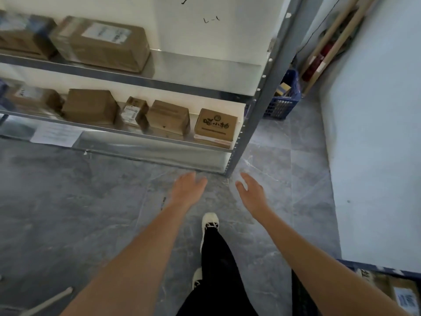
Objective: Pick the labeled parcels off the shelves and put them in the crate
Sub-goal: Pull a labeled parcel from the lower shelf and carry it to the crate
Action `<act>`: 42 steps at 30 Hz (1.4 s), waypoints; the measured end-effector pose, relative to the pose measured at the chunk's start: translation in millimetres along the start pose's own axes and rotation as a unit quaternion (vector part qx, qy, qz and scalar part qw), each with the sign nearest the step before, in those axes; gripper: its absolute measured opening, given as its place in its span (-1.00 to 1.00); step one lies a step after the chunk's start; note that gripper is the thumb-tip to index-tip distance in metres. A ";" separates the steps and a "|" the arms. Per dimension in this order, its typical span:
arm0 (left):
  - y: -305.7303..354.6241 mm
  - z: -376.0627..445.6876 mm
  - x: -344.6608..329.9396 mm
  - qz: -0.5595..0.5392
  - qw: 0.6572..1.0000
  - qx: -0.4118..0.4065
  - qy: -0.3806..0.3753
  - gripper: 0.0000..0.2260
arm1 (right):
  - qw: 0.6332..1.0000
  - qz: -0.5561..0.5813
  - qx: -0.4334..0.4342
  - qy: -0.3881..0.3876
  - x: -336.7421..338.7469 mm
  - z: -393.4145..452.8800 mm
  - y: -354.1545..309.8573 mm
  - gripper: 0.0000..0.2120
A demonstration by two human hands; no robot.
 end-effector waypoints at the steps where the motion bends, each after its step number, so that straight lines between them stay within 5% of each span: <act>1: 4.7 11.4 1.6 -0.011 1.000 -0.004 -0.003 -0.49 | 1.000 -0.002 0.004 -0.003 -6.5 15.7 -4.6 -0.55; 7: -19.1 122.0 4.2 -0.045 0.998 0.046 -0.014 -0.34 | 1.000 -0.002 0.007 -0.011 -49.0 120.6 -22.5 -0.50; 11: -21.2 179.4 18.9 -0.083 0.995 0.058 -0.019 -0.49 | 0.999 0.025 -0.020 0.007 -72.0 181.3 -20.0 -0.48; 24: -9.6 325.5 5.8 -0.107 0.994 0.026 -0.022 -0.46 | 0.983 0.079 -0.099 0.132 -80.6 316.9 3.0 -0.43; 31: 26.8 369.8 11.0 -0.158 0.987 -0.024 -0.025 -0.75 | 0.973 0.147 -0.111 0.136 -85.6 350.8 5.0 -0.46; 38: 25.2 390.2 -4.1 -0.234 0.970 0.007 -0.069 -0.51 | 0.948 0.231 -0.161 0.150 -97.5 359.7 29.5 -0.47; 42: 14.8 389.5 -19.2 -0.283 0.959 0.019 -0.023 -0.61 | 0.944 0.253 -0.157 0.140 -103.3 354.2 41.5 -0.42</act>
Point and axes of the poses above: each hand's wrist, its own z-axis towards the middle knuckle, its own x-axis out of the back of the hand, y = z × x, the point moved 4 cm from there along z, towards the middle knuckle, and after that the axes turned 11 degrees about z, right-handed, at the moved point
